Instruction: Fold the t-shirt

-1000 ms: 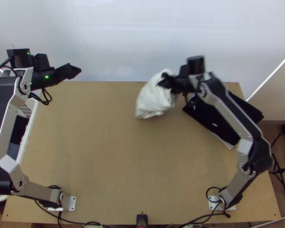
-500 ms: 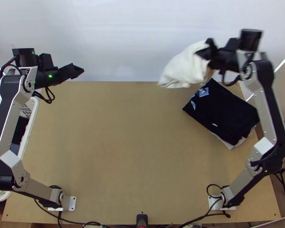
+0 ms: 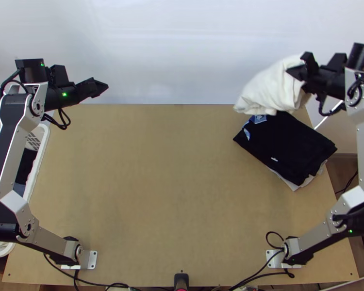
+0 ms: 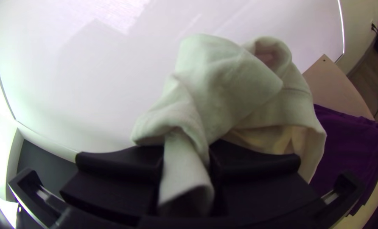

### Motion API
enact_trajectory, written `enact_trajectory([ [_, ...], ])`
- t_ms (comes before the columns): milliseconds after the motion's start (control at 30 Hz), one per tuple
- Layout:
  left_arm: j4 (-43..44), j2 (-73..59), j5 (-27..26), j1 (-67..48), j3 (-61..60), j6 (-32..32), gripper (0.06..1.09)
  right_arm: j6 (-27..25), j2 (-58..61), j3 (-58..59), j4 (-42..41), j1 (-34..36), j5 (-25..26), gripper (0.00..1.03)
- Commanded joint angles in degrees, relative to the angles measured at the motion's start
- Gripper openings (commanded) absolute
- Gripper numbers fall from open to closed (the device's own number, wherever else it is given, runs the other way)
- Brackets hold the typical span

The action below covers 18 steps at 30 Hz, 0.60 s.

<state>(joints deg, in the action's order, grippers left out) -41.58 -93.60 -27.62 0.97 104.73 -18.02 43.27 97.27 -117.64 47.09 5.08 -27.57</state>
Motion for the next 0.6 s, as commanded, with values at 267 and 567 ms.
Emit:
enact_trajectory([
  [267,0.01,-0.79,-0.16,-1.15,1.71,-0.44,1.04,-7.85,-8.94,17.27,-0.60,8.28,-2.57,0.03],
  [567,-0.43,-0.09,-0.16,-0.01,3.11,-0.44,1.04,-11.71,-13.95,33.27,-5.08,14.96,-2.57,0.03],
])
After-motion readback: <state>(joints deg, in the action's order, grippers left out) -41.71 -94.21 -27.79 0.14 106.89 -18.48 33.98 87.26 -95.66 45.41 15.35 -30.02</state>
